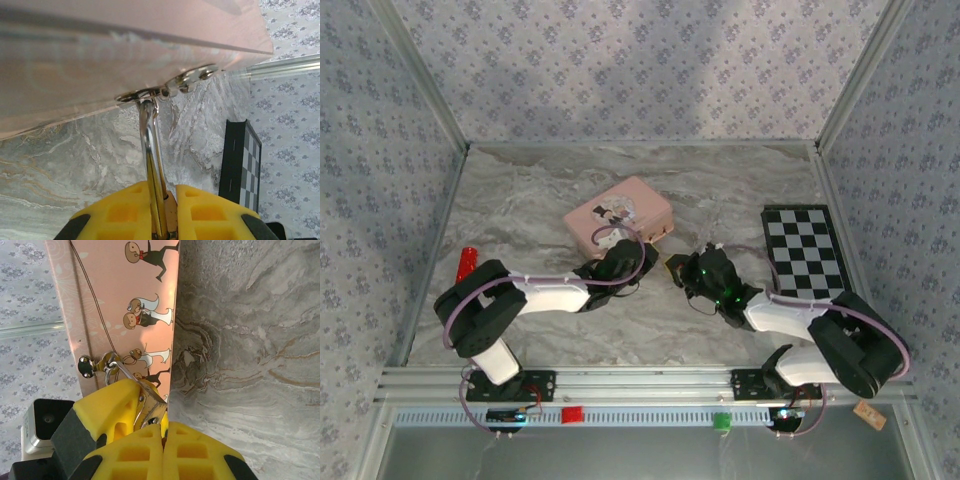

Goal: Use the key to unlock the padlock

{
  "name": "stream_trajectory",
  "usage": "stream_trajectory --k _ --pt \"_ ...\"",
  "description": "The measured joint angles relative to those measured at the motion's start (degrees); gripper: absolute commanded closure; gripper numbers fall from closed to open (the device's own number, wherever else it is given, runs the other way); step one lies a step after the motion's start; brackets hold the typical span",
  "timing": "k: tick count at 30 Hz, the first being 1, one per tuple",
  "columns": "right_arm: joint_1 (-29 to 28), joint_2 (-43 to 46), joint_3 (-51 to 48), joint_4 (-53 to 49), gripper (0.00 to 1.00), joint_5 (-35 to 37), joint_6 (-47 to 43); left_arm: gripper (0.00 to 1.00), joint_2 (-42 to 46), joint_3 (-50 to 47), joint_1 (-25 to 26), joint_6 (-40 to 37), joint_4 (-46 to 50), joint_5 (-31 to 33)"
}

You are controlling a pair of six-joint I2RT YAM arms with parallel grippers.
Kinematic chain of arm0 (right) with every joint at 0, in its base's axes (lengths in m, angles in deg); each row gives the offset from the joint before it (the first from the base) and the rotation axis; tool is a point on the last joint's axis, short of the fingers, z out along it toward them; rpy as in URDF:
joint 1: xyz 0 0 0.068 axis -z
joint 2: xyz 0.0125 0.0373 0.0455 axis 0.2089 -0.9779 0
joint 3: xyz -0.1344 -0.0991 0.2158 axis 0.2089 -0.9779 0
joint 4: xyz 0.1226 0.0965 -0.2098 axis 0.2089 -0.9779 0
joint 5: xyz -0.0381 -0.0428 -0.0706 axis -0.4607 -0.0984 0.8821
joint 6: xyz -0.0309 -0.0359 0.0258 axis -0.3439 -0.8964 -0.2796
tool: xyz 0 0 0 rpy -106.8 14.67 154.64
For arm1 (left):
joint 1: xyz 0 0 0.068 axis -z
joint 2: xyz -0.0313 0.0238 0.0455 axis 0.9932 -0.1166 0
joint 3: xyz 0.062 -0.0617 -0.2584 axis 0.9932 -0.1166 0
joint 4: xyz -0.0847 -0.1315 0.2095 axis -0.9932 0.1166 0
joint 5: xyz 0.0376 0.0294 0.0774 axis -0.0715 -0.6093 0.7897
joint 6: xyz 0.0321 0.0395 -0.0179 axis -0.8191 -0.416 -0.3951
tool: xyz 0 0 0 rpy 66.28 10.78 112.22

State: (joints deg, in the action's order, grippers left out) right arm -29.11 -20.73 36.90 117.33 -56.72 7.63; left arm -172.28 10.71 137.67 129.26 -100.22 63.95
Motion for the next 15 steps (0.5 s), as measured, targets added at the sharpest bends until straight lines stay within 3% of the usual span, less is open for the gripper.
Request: stream_trajectory --k 15 --pt "-2.49 -4.87 1.25 4.72 1.00 2.47 6.19 1.00 0.00 0.00 -0.37 0.85 1.25 3.58"
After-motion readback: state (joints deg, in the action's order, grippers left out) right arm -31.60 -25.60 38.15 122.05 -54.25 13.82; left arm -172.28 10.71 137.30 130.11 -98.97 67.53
